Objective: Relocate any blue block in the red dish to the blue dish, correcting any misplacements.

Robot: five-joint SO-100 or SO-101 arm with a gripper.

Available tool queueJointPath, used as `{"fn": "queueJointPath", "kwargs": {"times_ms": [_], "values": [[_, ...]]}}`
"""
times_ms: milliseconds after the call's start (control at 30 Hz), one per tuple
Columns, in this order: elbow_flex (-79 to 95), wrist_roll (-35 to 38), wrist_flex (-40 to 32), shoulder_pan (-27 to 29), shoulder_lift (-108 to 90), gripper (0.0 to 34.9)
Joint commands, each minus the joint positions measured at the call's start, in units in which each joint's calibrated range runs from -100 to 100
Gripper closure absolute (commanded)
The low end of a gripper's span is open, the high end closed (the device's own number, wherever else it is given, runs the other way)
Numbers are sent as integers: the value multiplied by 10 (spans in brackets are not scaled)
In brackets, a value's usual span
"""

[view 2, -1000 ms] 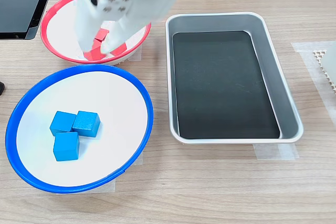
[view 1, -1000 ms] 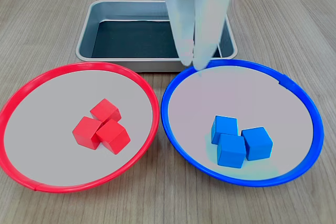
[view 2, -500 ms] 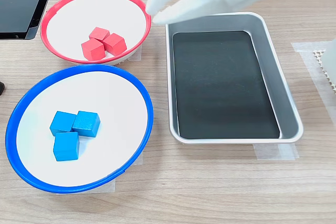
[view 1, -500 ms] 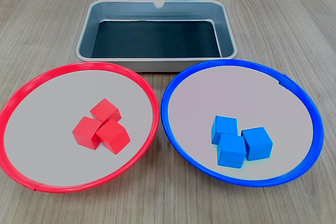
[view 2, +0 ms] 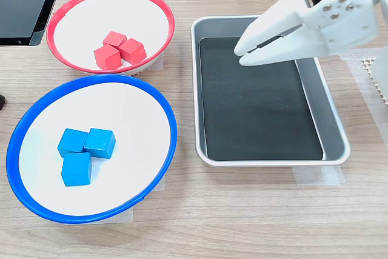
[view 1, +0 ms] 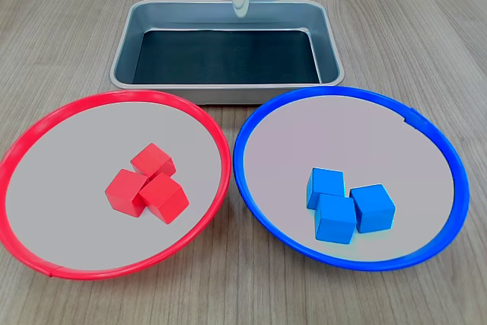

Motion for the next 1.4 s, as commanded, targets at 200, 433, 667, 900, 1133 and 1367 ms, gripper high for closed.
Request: {"fn": "queueJointPath", "kwargs": {"times_ms": [200,433,667,900,1133,1367], "values": [[43,-2,52,11,-75,346],[59,-4,84,10,-101,346],[63,-9,92,7,-110,346],[63,-14,92,14,-110,346],[63,-16,92,15,-110,346],[63,-16,92,15,-110,346]]}}
